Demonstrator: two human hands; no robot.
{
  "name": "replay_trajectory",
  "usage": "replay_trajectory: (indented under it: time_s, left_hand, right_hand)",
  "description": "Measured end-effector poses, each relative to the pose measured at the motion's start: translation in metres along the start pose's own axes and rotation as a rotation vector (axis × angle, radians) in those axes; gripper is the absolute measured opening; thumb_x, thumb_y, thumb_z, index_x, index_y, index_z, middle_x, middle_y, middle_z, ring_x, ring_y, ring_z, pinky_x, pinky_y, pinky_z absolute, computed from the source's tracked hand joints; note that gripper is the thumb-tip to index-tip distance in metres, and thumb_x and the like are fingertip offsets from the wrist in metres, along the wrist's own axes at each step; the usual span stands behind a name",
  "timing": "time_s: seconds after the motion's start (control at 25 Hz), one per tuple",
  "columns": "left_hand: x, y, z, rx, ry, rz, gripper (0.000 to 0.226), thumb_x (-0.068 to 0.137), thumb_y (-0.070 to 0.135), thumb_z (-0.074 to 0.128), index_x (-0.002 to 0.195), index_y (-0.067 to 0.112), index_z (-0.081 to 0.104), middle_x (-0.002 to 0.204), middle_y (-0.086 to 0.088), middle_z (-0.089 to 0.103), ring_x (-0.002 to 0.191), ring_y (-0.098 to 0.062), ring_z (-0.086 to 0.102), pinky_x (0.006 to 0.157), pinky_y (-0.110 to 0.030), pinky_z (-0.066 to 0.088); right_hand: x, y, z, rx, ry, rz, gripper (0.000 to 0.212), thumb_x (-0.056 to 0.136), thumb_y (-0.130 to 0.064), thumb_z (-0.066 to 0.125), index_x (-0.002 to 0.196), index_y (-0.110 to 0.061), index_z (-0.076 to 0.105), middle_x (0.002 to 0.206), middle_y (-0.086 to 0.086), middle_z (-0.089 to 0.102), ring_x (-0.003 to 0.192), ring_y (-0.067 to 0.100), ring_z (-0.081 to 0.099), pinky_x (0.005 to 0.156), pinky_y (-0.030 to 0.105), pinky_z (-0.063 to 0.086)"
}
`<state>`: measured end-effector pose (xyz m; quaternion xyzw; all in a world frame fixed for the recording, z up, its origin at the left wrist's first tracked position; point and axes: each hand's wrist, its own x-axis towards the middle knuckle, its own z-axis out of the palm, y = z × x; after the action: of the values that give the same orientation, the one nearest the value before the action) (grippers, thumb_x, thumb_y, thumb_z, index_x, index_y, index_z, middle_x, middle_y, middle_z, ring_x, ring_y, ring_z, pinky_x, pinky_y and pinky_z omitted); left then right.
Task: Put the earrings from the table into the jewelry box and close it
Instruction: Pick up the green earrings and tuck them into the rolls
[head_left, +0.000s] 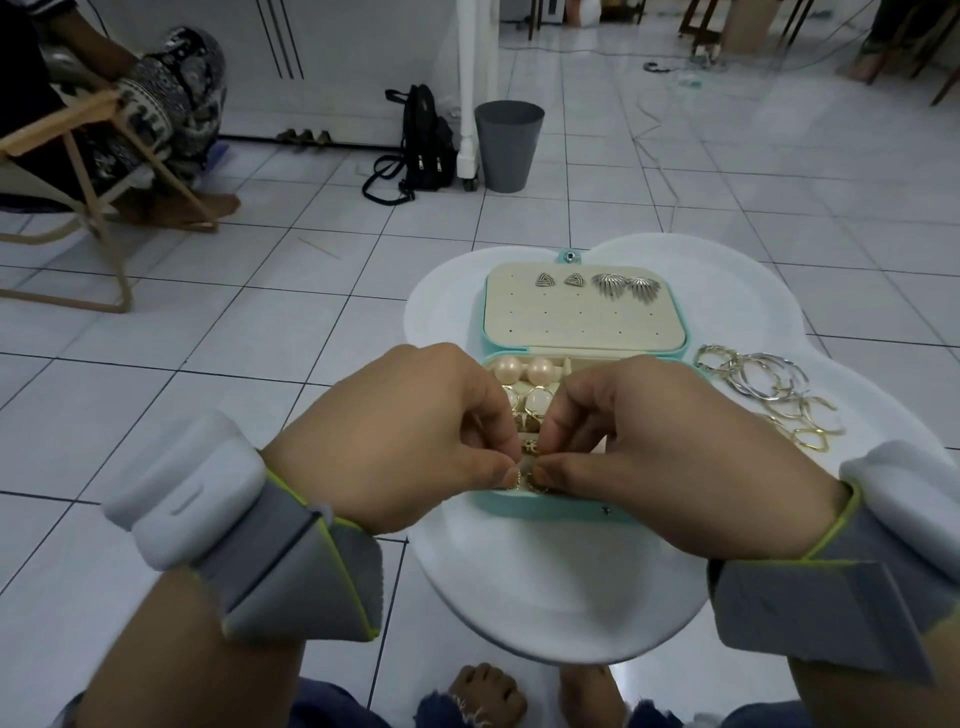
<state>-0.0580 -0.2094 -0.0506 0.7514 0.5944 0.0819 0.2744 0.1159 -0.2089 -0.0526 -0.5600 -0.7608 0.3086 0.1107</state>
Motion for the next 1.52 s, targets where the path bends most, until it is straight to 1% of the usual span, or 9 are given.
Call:
replay_trajectory:
  time_s: [0.16, 0.32, 0.4, 0.52, 0.68, 0.84, 0.96, 1.16, 1.52]
  left_hand:
    - [-0.002, 0.004, 0.001, 0.084, 0.022, -0.019, 0.005, 0.073, 0.036, 0.071, 0.078, 0.036, 0.07, 0.078, 0.017, 0.07, 0.05, 0.014, 0.048, 0.056, -0.024, 0.038]
    - [-0.002, 0.004, -0.001, 0.121, 0.071, -0.043, 0.009, 0.071, 0.036, 0.073, 0.075, 0.033, 0.065, 0.073, 0.02, 0.069, 0.062, 0.007, 0.053, 0.062, -0.024, 0.044]
    - [-0.001, 0.003, -0.001, 0.123, 0.077, -0.051, 0.013, 0.07, 0.037, 0.074, 0.074, 0.031, 0.064, 0.072, 0.019, 0.068, 0.065, 0.005, 0.054, 0.06, -0.023, 0.042]
    - [0.0, 0.003, 0.0, 0.107, 0.075, -0.06, 0.015, 0.068, 0.037, 0.075, 0.071, 0.03, 0.062, 0.07, 0.017, 0.068, 0.059, 0.008, 0.051, 0.055, -0.023, 0.037]
    - [0.001, 0.001, 0.001, 0.09, 0.063, -0.077, 0.016, 0.068, 0.038, 0.074, 0.072, 0.029, 0.062, 0.071, 0.015, 0.067, 0.052, 0.004, 0.05, 0.055, -0.023, 0.038]
    - [0.0, -0.002, -0.006, 0.002, 0.03, -0.071, 0.015, 0.07, 0.034, 0.075, 0.071, 0.025, 0.063, 0.072, 0.009, 0.069, 0.04, 0.009, 0.047, 0.045, -0.012, 0.033]
    - [0.001, -0.005, -0.006, 0.032, 0.074, -0.104, 0.017, 0.068, 0.037, 0.075, 0.07, 0.026, 0.062, 0.07, 0.011, 0.068, 0.048, 0.008, 0.05, 0.05, -0.019, 0.034]
    - [0.005, -0.004, -0.002, 0.087, 0.116, -0.137, 0.022, 0.064, 0.041, 0.076, 0.068, 0.027, 0.059, 0.067, 0.013, 0.064, 0.064, -0.001, 0.054, 0.059, -0.026, 0.042]
    - [0.003, -0.002, -0.001, 0.145, 0.149, -0.153, 0.03, 0.061, 0.048, 0.076, 0.068, 0.026, 0.056, 0.065, 0.012, 0.059, 0.063, -0.002, 0.051, 0.055, -0.026, 0.035]
  right_hand:
    - [-0.002, -0.001, -0.002, -0.087, 0.02, -0.015, 0.007, 0.073, -0.039, 0.07, 0.074, -0.032, 0.07, 0.075, -0.015, 0.071, 0.056, -0.011, 0.052, 0.051, 0.011, 0.038]
    - [-0.002, -0.001, -0.001, -0.111, 0.068, 0.001, 0.01, 0.07, -0.043, 0.071, 0.072, -0.033, 0.071, 0.07, -0.014, 0.069, 0.063, -0.002, 0.058, 0.062, 0.018, 0.044]
    - [-0.002, -0.002, -0.001, -0.111, 0.085, 0.016, 0.01, 0.068, -0.041, 0.072, 0.069, -0.031, 0.07, 0.067, -0.013, 0.068, 0.062, 0.0, 0.058, 0.059, 0.019, 0.042]
    - [0.0, -0.002, 0.0, -0.109, 0.111, 0.043, 0.015, 0.064, -0.04, 0.075, 0.066, -0.028, 0.067, 0.064, -0.011, 0.066, 0.055, 0.0, 0.054, 0.052, 0.019, 0.038]
    - [0.0, -0.001, 0.002, -0.12, 0.132, 0.047, 0.019, 0.061, -0.041, 0.076, 0.066, -0.026, 0.065, 0.064, -0.009, 0.066, 0.059, 0.004, 0.057, 0.056, 0.024, 0.044]
    - [0.0, 0.001, -0.006, 0.02, 0.063, 0.056, 0.017, 0.063, -0.033, 0.08, 0.064, -0.023, 0.066, 0.063, -0.006, 0.069, 0.044, -0.002, 0.052, 0.046, 0.01, 0.036]
    - [0.001, 0.004, -0.011, 0.066, 0.069, 0.05, 0.017, 0.066, -0.027, 0.08, 0.065, -0.02, 0.064, 0.066, -0.002, 0.069, 0.037, -0.003, 0.048, 0.042, 0.008, 0.034]
    - [0.002, 0.007, -0.006, -0.013, 0.081, 0.065, 0.018, 0.064, -0.033, 0.078, 0.064, -0.023, 0.062, 0.064, -0.006, 0.068, 0.046, -0.004, 0.051, 0.047, 0.01, 0.039]
    - [0.002, 0.005, -0.003, -0.073, 0.125, 0.082, 0.021, 0.062, -0.038, 0.077, 0.063, -0.025, 0.061, 0.062, -0.009, 0.065, 0.054, 0.001, 0.055, 0.051, 0.02, 0.042]
